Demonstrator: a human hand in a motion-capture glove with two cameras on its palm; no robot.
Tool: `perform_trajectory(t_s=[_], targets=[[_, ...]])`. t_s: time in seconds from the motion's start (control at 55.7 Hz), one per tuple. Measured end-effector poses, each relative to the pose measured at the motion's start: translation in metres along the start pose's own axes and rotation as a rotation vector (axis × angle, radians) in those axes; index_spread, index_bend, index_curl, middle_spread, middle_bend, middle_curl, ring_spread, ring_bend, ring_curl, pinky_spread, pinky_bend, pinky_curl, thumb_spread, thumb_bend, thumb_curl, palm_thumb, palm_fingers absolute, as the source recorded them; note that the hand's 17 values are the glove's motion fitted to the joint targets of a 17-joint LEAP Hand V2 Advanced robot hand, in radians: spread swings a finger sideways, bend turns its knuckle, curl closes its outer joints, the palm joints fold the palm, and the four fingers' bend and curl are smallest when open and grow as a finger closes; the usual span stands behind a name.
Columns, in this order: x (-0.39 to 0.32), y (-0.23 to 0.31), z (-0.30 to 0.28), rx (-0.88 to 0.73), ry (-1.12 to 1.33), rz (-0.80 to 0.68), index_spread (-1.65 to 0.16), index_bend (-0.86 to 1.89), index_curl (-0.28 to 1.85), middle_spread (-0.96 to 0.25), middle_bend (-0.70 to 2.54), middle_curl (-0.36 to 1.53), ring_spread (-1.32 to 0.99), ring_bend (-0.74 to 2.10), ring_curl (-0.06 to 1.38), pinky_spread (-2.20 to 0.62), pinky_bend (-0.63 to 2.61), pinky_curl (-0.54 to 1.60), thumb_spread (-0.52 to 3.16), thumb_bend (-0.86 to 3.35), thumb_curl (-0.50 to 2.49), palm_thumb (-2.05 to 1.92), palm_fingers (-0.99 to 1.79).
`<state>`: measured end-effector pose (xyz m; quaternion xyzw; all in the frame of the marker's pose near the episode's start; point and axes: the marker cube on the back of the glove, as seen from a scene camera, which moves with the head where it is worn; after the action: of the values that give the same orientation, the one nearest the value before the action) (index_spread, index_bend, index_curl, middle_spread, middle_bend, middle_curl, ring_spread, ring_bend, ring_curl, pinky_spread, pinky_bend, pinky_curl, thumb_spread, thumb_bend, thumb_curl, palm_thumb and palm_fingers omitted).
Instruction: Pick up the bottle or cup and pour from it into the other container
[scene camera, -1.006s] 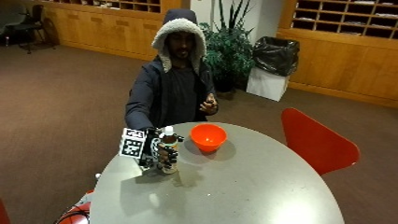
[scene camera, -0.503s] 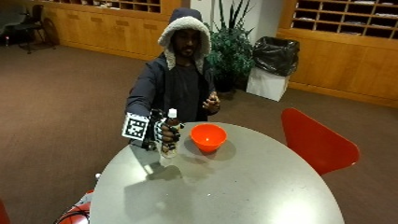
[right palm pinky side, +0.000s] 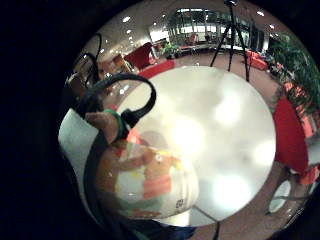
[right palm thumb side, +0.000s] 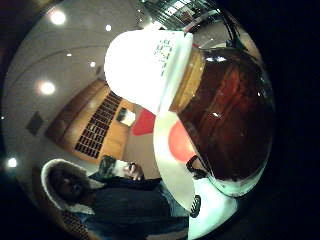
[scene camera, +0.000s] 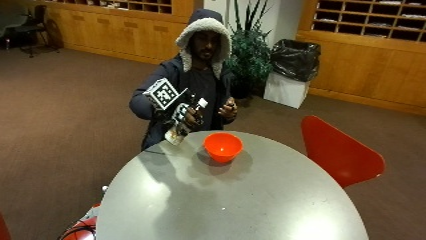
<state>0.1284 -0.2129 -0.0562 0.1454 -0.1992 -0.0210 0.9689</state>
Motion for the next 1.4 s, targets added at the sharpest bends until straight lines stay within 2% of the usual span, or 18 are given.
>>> perform_trajectory(t_s=[0.395, 0.952, 1.239, 1.401], targets=[[-0.042, 0.002, 0.03, -0.285, 0.497, -0.126, -0.24, 0.11, 0.28, -0.22, 0.3, 0.48, -0.18, 0.62, 0.44, -0.08, 0.48, 0.38, 0.49, -0.04, 0.61, 1.0, 1.16], [-0.065, 0.013, 0.092, -0.515, 1.034, -0.306, -0.24, 0.11, 0.29, -0.22, 0.31, 0.49, -0.18, 0.62, 0.44, -0.08, 0.49, 0.38, 0.49, -0.04, 0.62, 1.0, 1.15], [-0.073, 0.021, 0.108, -0.543, 1.067, -0.335, -0.25, 0.11, 0.29, -0.22, 0.3, 0.49, -0.18, 0.62, 0.44, -0.08, 0.48, 0.37, 0.49, -0.04, 0.63, 0.99, 1.15], [-0.067, 0.007, 0.102, -0.547, 1.066, -0.32, -0.25, 0.11, 0.29, -0.22, 0.31, 0.49, -0.18, 0.62, 0.45, -0.08, 0.48, 0.37, 0.49, -0.04, 0.63, 0.99, 1.15]])
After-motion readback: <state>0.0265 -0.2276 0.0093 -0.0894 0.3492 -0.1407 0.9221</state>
